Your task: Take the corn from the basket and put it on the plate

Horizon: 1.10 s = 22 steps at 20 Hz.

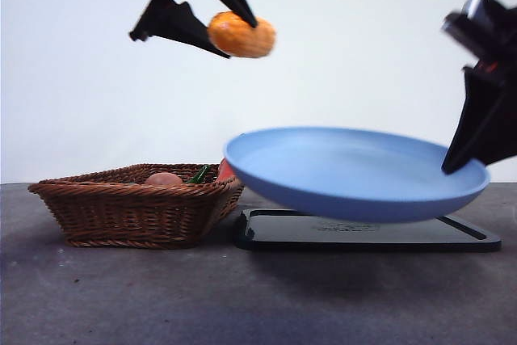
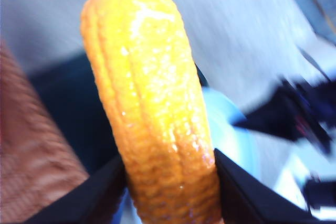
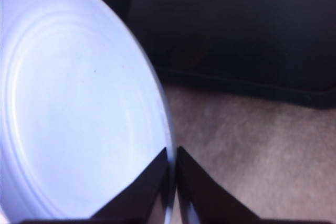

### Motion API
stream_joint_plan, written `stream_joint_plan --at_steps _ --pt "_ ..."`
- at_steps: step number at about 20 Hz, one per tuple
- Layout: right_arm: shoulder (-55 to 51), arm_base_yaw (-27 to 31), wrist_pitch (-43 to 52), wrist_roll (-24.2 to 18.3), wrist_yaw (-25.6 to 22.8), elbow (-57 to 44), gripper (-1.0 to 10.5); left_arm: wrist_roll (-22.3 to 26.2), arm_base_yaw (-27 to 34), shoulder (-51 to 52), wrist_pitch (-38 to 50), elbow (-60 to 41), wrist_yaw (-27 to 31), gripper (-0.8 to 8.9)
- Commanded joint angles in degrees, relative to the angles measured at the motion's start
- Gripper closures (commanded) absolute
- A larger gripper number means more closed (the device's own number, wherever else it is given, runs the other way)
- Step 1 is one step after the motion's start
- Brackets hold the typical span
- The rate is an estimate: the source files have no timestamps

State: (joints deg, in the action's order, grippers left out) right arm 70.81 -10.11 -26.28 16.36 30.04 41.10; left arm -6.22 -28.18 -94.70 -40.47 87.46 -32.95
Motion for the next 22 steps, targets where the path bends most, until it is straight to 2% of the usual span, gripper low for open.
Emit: stream_joint_plan --at_steps 1,7,13,15,19,22 --pt "3.17 -0.09 0.96 2.75 0.55 2.89 9.5 4.79 -3.96 -3.37 -0.46 1.07 -0.26 6.62" --pt "5.97 0.63 -1.68 2.64 -0.13 9.90 9.5 10.56 -10.56 -12.66 -2.01 1.07 0.15 6.62" --pt "6.45 1.75 -4.28 0.79 -0.72 10.08 9.5 12.96 -11.58 -14.40 -1.77 1.07 0.24 6.54" --pt "6.45 1.73 -4.13 0.81 -0.74 10.08 9.5 13.05 -11.58 -14.40 -1.97 1.07 0.57 6.22" --pt "6.45 1.75 -4.20 0.79 -0.72 10.08 9.5 13.05 -11.65 -14.40 -1.99 1.07 2.10 4.91" --pt "6.45 1.73 -4.17 0.74 -0.74 10.08 9.5 13.05 -11.65 -14.40 -1.97 1.07 2.10 4.62"
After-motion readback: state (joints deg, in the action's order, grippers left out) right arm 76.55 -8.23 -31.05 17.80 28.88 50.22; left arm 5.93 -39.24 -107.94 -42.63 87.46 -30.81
